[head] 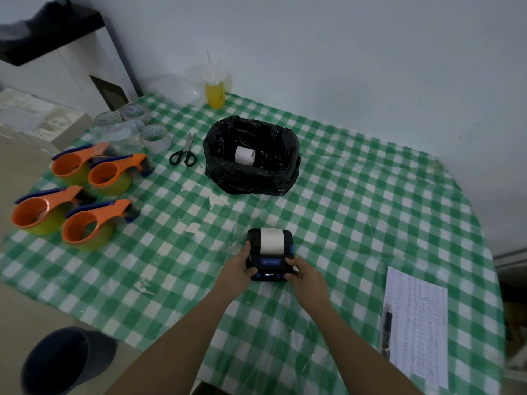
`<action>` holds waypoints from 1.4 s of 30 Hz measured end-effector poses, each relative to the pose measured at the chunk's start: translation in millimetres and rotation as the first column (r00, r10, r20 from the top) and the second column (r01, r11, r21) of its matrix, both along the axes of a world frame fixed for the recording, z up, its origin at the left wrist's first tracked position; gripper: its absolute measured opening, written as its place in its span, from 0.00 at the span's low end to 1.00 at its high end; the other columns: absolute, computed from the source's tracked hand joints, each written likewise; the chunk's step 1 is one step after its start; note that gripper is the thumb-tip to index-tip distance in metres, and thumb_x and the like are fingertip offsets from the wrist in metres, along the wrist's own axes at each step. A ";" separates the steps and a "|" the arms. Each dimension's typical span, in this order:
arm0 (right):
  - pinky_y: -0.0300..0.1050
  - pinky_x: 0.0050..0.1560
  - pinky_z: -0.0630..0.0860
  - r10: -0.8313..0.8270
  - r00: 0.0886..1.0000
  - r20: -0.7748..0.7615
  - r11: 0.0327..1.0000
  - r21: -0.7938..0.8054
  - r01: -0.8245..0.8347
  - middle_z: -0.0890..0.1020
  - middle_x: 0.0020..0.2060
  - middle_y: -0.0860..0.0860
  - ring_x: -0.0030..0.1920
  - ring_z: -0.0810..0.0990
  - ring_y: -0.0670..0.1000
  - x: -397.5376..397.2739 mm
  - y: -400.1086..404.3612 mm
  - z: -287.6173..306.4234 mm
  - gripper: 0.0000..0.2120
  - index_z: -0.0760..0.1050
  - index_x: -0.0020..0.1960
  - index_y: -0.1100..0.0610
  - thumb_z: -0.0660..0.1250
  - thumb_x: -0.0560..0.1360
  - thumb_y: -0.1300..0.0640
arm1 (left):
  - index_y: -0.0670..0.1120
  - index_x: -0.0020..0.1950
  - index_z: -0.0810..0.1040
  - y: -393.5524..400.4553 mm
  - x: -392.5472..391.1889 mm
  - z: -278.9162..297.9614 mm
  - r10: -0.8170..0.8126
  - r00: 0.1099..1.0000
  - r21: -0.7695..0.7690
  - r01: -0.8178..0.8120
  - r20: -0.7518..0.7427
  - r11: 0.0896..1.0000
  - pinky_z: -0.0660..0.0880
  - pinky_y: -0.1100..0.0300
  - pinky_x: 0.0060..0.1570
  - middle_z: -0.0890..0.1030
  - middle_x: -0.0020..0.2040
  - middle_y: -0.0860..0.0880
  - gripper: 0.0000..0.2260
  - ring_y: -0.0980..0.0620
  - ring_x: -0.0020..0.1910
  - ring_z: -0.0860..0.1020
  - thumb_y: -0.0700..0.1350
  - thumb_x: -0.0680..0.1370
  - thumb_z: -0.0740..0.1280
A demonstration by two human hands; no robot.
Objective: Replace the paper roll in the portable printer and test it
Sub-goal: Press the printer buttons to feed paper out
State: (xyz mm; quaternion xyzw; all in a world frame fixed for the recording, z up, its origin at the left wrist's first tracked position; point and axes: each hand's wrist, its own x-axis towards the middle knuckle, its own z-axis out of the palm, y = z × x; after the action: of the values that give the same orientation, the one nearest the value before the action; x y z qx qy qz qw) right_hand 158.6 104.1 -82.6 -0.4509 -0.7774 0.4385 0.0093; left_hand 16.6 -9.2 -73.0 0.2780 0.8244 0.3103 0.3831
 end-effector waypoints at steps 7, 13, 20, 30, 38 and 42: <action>0.43 0.42 0.73 -0.008 1.000 0.002 1.000 0.000 0.008 0.82 0.55 0.54 0.43 0.78 0.50 -0.5 -0.7 0.7 0.16 0.73 0.62 0.51 0.66 0.75 0.61 | 0.46 0.75 0.47 0.5 0.6 1.8 -0.015 1.000 0.014 0.015 -0.010 1.000 0.66 0.55 0.67 0.65 0.74 0.43 0.31 0.44 0.70 0.67 0.37 0.78 0.61; 0.42 0.40 0.71 -0.009 1.000 0.006 1.000 -0.009 0.009 0.82 0.54 0.55 0.40 0.77 0.49 -0.4 0.1 -0.3 0.16 0.73 0.62 0.51 0.65 0.75 0.61 | 0.46 0.75 0.48 0.7 0.7 2.1 -0.007 1.000 0.009 0.007 0.000 1.000 0.65 0.56 0.68 0.66 0.73 0.43 0.31 0.45 0.70 0.67 0.38 0.78 0.61; 0.48 0.52 0.78 -0.010 1.000 -0.021 1.000 -0.018 0.009 0.81 0.58 0.53 0.53 0.81 0.52 0.0 -0.2 0.1 0.16 0.73 0.61 0.50 0.66 0.75 0.60 | 0.46 0.75 0.48 0.6 0.6 3.0 0.000 1.000 0.009 0.000 0.011 1.000 0.65 0.56 0.67 0.66 0.73 0.43 0.31 0.46 0.70 0.67 0.37 0.78 0.62; 0.52 0.55 0.79 -0.024 0.997 -0.069 0.994 -0.112 0.016 0.80 0.58 0.52 0.54 0.81 0.51 0.4 6.6 5.4 0.14 0.75 0.59 0.50 0.67 0.74 0.57 | 0.46 0.75 0.48 1.4 1.2 4.6 0.030 0.998 0.016 -0.031 0.054 0.999 0.65 0.57 0.67 0.66 0.73 0.43 0.31 0.46 0.71 0.67 0.36 0.78 0.61; 0.37 0.38 0.75 -0.152 0.981 -0.119 0.985 -0.100 0.140 0.82 0.46 0.48 0.43 0.81 0.47 -1.8 12.2 14.2 0.09 0.78 0.54 0.54 0.67 0.75 0.59 | 0.47 0.75 0.48 1.0 0.1 3.7 0.035 0.997 0.006 -0.036 0.063 0.999 0.64 0.55 0.69 0.65 0.74 0.43 0.32 0.45 0.71 0.66 0.37 0.77 0.62; 0.33 0.36 0.73 -0.202 0.970 -0.137 0.975 -0.121 0.186 0.82 0.46 0.49 0.38 0.78 0.41 -4.9 12.1 13.2 0.09 0.78 0.53 0.57 0.69 0.73 0.60 | 0.47 0.75 0.49 1.1 0.8 3.1 0.046 0.997 0.004 -0.047 0.067 0.999 0.64 0.55 0.69 0.66 0.73 0.43 0.31 0.45 0.71 0.66 0.36 0.78 0.62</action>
State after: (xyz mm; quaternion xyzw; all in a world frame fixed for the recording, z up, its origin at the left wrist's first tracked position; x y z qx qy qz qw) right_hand 153.6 116.2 -69.4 -0.4908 -0.7021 0.5088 0.0856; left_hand 17.3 -8.2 -69.9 0.2494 0.8165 0.3307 0.4022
